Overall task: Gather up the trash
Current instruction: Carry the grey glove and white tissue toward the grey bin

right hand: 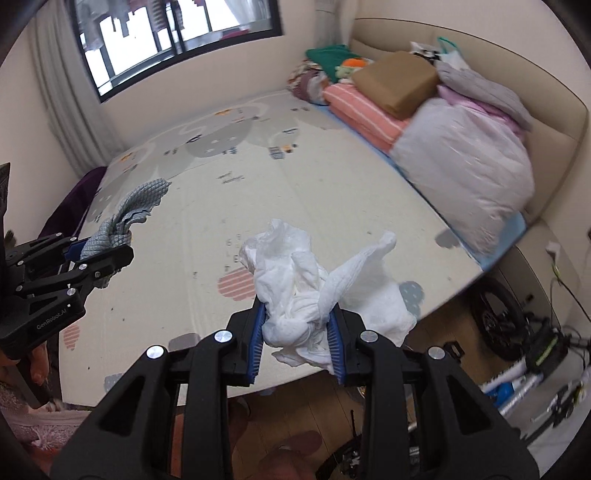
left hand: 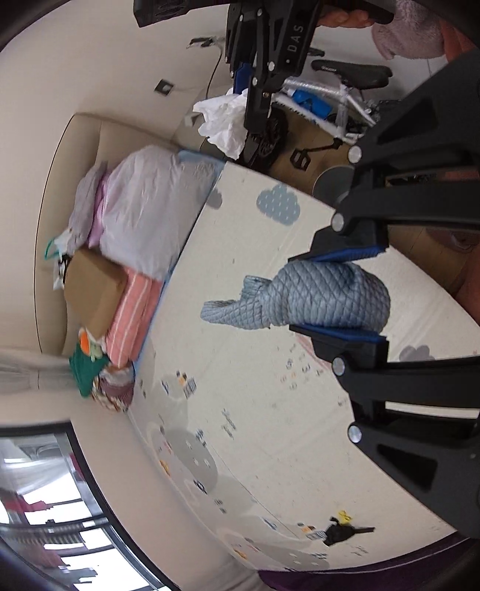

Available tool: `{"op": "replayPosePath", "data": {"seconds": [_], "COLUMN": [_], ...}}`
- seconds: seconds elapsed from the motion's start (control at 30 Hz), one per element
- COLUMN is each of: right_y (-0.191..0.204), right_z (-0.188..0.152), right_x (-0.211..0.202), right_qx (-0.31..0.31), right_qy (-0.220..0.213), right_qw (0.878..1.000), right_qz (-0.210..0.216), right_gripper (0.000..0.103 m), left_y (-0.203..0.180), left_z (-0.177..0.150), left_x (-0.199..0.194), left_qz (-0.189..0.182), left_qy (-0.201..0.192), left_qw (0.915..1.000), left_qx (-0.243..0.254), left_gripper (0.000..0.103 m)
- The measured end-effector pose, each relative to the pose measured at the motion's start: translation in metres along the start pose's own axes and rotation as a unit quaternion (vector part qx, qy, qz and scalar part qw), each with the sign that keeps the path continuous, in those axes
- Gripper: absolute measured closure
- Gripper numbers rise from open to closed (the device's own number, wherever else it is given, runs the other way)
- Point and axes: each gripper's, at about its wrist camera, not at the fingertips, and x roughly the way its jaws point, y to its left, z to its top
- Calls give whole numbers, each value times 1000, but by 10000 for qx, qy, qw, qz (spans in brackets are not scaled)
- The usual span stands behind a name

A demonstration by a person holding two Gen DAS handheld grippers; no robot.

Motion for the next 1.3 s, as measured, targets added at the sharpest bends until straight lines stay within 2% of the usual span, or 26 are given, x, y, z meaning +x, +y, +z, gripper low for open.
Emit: {"op": "replayPosePath", "data": {"seconds": [0.13, 0.23, 0.4, 0.53, 0.73, 0.9, 1.07, 1.3], "right_y": [-58, -91, -136, -167, -211, -242, -270, -300], "right_z": [-33, -57, -96, -121, -148, -163, -187, -234], "right_x": [-30, -47, -57, -42, 17, 82, 150, 246], "right_qx": [643, 1067, 1865, 2442, 3155, 3527, 3659, 3771], "right_qy": [-129, -207, -142, 37, 327, 477, 641, 1043], "right_qw": [9971, 9920, 9779, 9633, 9404, 9255, 9197, 9140], "right_qz": [-391, -646, -935, -1111, -1223, -1298, -1273, -1073], "right_gripper": [75, 75, 74, 74, 74, 74, 74, 74], "left_y": [-69, -113, -170, -207, -249, -270, -287, -292], "left_z": [10, 15, 17, 17, 5, -9, -40, -92], "left_x": [12, 23, 50, 88, 166, 238, 308, 407], "left_qz": [-525, -898, -1469, -1856, -2155, -2326, -2209, -2224], "left_qy": [70, 173, 481, 790, 1308, 1669, 1741, 2204], "left_qw": [9963, 9891, 9706, 9528, 9258, 9089, 8962, 8801], "left_qx": [680, 1158, 1847, 2271, 2818, 3031, 3430, 3569], "left_gripper": [74, 74, 73, 73, 73, 73, 73, 73]}}
